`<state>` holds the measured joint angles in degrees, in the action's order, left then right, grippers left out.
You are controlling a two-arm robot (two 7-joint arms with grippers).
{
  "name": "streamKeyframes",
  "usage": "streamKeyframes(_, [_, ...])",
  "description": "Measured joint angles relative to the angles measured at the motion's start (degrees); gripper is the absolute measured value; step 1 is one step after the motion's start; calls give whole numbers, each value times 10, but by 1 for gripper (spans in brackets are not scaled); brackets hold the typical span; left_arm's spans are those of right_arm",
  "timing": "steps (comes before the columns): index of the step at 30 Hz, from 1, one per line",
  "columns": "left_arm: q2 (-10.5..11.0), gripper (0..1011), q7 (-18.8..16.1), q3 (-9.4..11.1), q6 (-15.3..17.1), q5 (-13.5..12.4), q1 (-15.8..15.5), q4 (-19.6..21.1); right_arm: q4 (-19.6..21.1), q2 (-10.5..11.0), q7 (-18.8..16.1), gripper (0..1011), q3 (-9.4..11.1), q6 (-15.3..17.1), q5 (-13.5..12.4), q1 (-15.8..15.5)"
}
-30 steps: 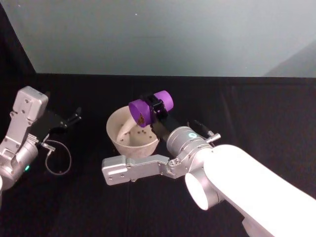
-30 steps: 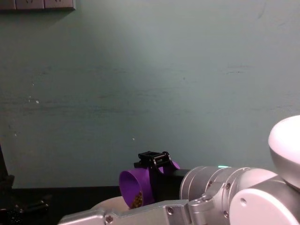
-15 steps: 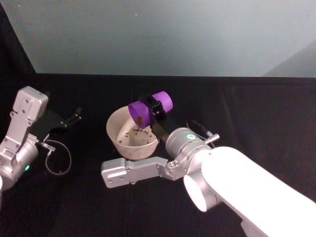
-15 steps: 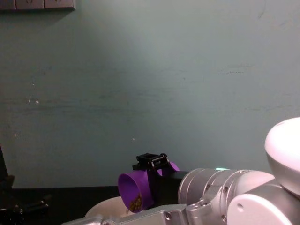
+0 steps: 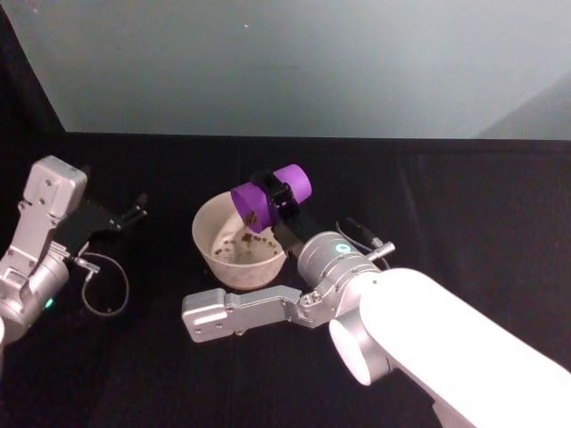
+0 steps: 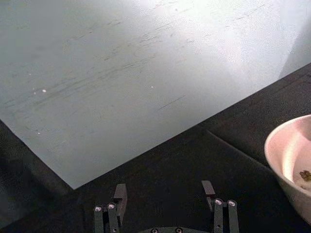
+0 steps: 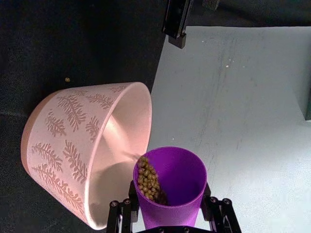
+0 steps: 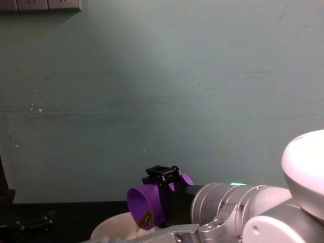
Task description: Pick up the cup and pour the mung beans from the cup into the bowl.
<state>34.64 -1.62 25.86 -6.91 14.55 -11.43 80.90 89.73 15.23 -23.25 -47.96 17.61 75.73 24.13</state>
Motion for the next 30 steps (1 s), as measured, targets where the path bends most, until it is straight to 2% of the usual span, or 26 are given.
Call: streamKeyframes(30, [0, 1000, 0, 0, 0, 0, 0, 0, -3, 0, 0, 724, -9, 1, 23, 3])
